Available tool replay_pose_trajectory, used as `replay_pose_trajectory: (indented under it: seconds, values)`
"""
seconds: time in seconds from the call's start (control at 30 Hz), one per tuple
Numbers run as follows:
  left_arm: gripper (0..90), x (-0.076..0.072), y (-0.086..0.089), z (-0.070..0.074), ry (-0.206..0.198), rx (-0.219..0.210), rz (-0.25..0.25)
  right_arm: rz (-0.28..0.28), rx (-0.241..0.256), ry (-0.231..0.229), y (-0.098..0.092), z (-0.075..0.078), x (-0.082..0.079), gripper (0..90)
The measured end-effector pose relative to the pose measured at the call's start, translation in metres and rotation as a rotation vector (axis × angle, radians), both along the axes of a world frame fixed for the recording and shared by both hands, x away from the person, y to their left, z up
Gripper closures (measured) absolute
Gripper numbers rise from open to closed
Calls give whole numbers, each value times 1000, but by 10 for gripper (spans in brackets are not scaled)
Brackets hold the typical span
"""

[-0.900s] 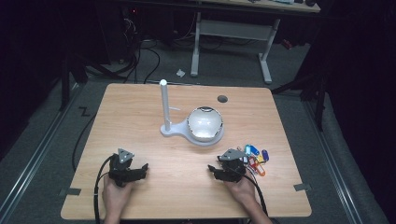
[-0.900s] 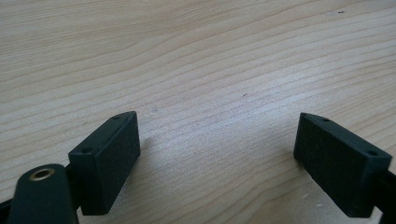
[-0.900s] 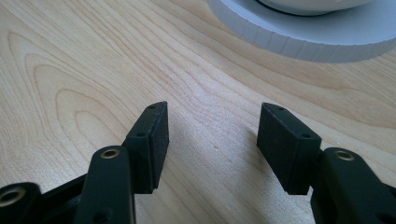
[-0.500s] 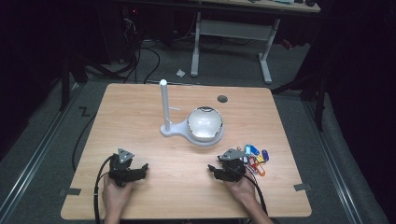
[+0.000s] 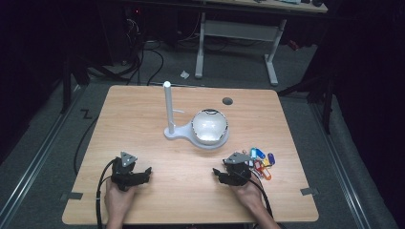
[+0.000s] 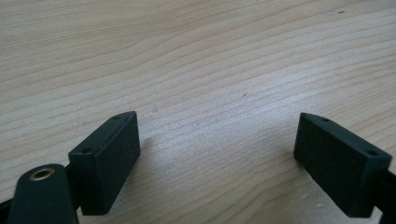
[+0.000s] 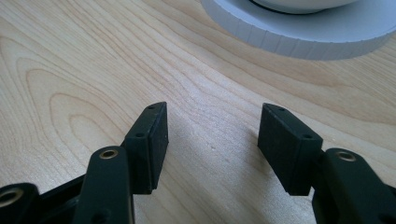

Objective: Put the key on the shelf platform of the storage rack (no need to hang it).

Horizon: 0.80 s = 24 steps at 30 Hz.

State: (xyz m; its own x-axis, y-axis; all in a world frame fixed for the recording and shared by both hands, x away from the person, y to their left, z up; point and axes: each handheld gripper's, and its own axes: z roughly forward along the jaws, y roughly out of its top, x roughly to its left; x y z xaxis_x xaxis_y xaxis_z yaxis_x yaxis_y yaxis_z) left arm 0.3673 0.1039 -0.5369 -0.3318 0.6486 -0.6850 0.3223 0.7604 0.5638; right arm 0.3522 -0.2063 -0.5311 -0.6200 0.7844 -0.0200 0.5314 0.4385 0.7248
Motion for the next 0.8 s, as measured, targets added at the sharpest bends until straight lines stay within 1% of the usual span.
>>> replay_pose_trajectory:
  seconds: [0.03,0.13,0.33,0.4,0.53,0.57,0.6,0.63,0.67,0.73,0.8]
  values:
    - [149,0,0,0,4,-6,5,5,-5,4,0,1,0,445]
    - [149,0,0,0,-1,1,-1,6,-8,10,0,2,-1,461]
    - [149,0,0,0,0,0,0,7,-7,14,-1,3,-2,467]
    - [149,0,0,0,0,-1,1,8,9,5,-2,6,-3,472]
    - [149,0,0,0,0,-1,1,1,20,-6,-5,11,-6,487]
    - [149,0,0,0,2,-4,4,-1,29,-12,-6,13,-7,491]
    - [149,0,0,0,5,-6,6,-5,50,-23,-10,16,-9,495]
    - [149,0,0,0,1,-3,3,-5,50,-23,-10,16,-9,495]
    - [149,0,0,0,5,-6,6,-7,61,-27,-11,18,-9,496]
    - [149,0,0,0,-1,2,-2,-12,76,-34,-15,21,-10,498]
    - [149,0,0,0,-1,2,-2,-14,69,-34,-17,23,-10,500]
